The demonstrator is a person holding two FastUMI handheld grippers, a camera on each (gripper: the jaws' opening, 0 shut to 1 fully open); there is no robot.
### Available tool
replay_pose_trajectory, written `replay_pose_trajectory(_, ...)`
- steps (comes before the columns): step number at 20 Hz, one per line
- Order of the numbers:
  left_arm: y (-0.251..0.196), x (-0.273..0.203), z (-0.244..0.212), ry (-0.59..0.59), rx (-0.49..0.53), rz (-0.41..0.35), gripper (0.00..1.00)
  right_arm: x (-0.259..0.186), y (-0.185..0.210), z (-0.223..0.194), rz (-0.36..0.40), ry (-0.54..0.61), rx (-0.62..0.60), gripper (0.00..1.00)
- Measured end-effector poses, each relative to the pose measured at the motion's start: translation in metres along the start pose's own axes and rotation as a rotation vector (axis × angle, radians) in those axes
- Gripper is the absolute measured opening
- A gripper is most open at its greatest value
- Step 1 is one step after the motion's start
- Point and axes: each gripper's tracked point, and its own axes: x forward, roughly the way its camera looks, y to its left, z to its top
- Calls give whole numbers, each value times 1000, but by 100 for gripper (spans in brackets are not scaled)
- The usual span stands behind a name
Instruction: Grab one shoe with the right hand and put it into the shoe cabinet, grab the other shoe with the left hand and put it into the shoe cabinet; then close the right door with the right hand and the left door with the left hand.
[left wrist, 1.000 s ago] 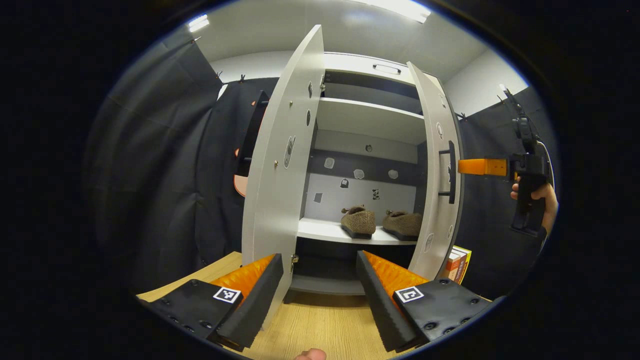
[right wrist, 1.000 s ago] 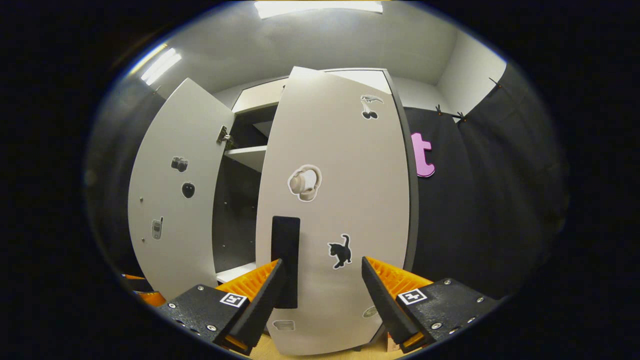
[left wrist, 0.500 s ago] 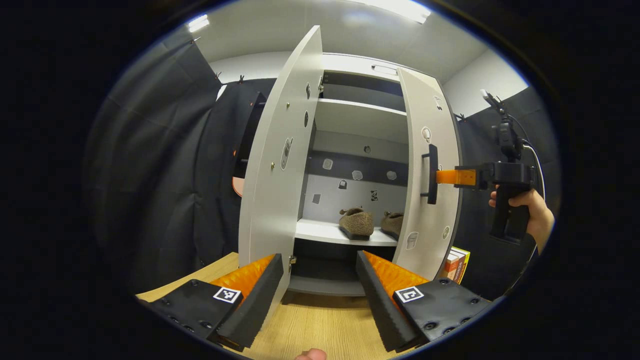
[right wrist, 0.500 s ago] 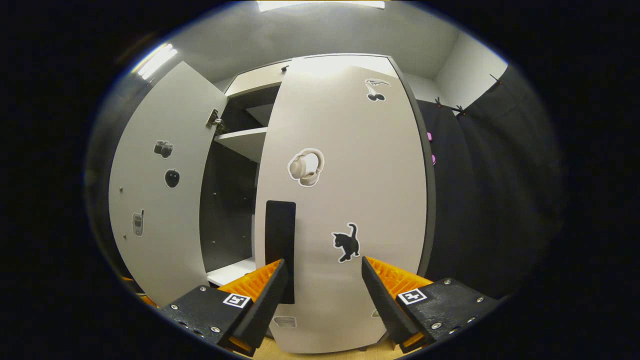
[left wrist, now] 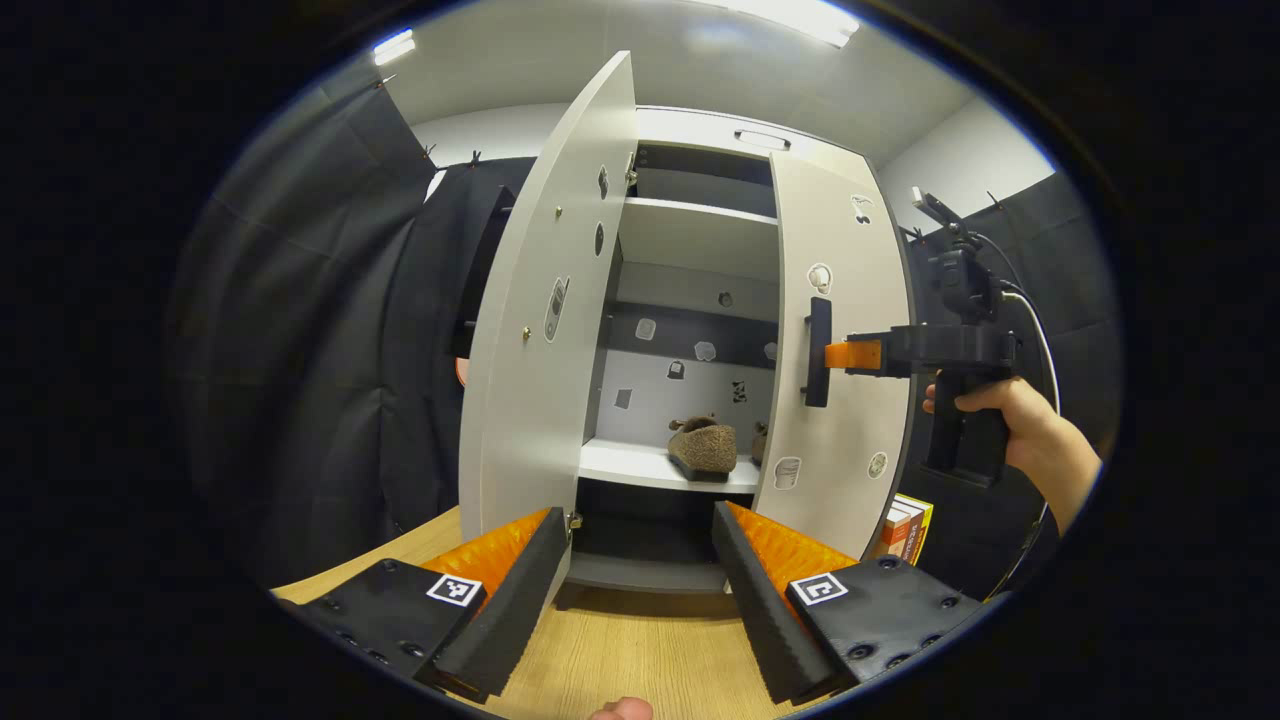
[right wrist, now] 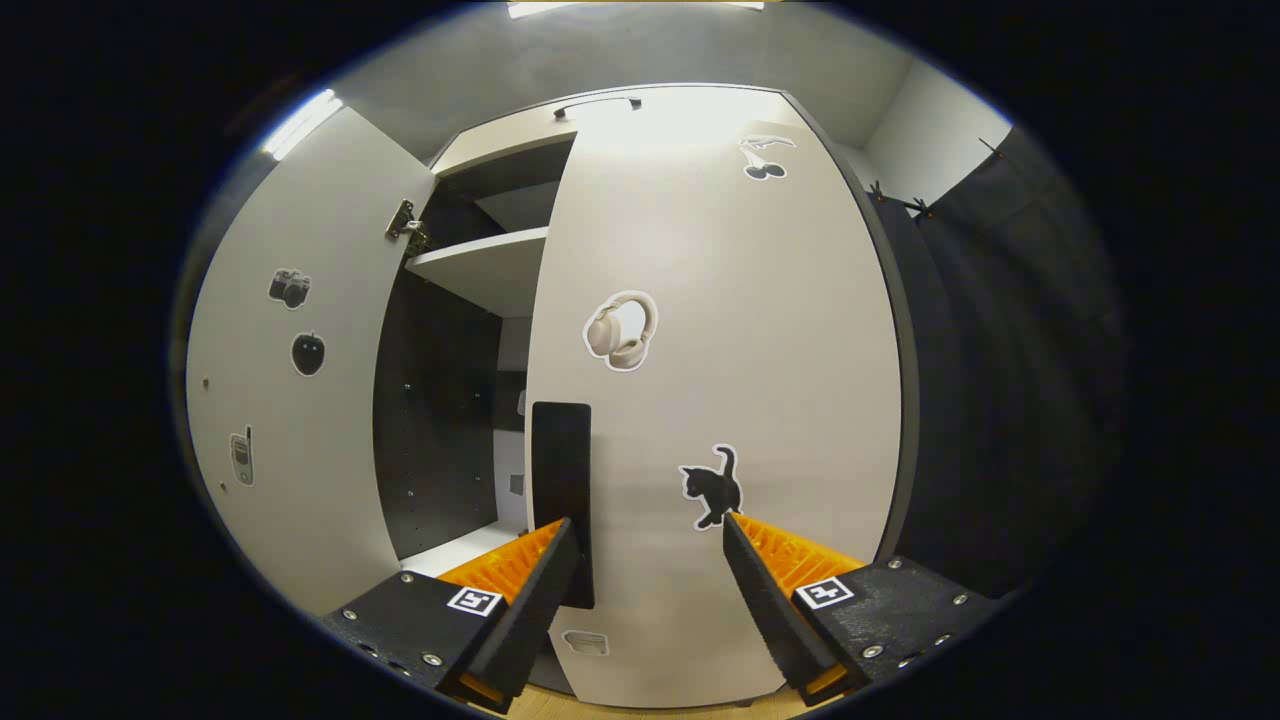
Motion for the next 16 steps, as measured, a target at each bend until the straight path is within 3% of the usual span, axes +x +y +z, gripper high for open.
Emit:
replay_pose_trajectory(8, 3, -4, 16, -12, -53, 0, 96, -22, -11, -7, -24, 10, 1, 92)
replay_pose_trajectory(13, 46, -19, 40, -23, -20, 102, 99, -66, -34, -24, -65, 21, -38, 92)
replay_pose_trajectory(16, 71, -27, 49, 13, -62, 144, 96, -85, -37, -27, -64, 14, -29, 92)
